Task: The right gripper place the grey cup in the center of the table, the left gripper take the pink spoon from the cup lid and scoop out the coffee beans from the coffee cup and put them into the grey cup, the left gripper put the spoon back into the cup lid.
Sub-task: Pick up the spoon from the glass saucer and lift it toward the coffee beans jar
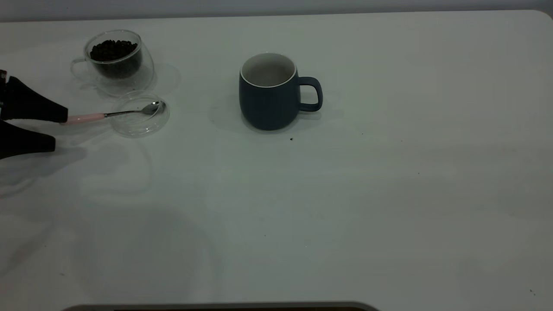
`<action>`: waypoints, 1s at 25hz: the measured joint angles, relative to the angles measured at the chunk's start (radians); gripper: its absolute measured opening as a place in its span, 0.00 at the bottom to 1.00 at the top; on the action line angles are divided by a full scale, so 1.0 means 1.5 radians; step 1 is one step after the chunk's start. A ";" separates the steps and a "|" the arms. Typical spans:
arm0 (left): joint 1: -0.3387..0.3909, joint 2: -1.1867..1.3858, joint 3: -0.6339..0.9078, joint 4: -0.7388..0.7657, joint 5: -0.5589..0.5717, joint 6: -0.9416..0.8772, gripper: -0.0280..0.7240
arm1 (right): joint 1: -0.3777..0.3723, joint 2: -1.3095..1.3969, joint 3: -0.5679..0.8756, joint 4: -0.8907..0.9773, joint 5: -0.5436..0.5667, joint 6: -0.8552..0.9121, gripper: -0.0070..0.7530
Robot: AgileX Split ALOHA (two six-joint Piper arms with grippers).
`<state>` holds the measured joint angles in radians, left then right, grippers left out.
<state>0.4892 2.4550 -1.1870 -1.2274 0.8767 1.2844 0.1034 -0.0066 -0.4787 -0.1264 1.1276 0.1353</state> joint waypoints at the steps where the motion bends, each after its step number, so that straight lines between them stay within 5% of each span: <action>1: 0.000 0.000 0.000 -0.001 -0.011 0.000 0.98 | 0.000 0.000 0.000 0.000 0.000 0.000 0.79; 25: -0.080 0.023 0.000 -0.145 -0.084 0.079 0.89 | 0.000 0.000 0.000 0.000 0.000 0.000 0.79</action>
<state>0.3695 2.4899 -1.1870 -1.4448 0.7506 1.4036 0.1034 -0.0066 -0.4787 -0.1264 1.1276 0.1353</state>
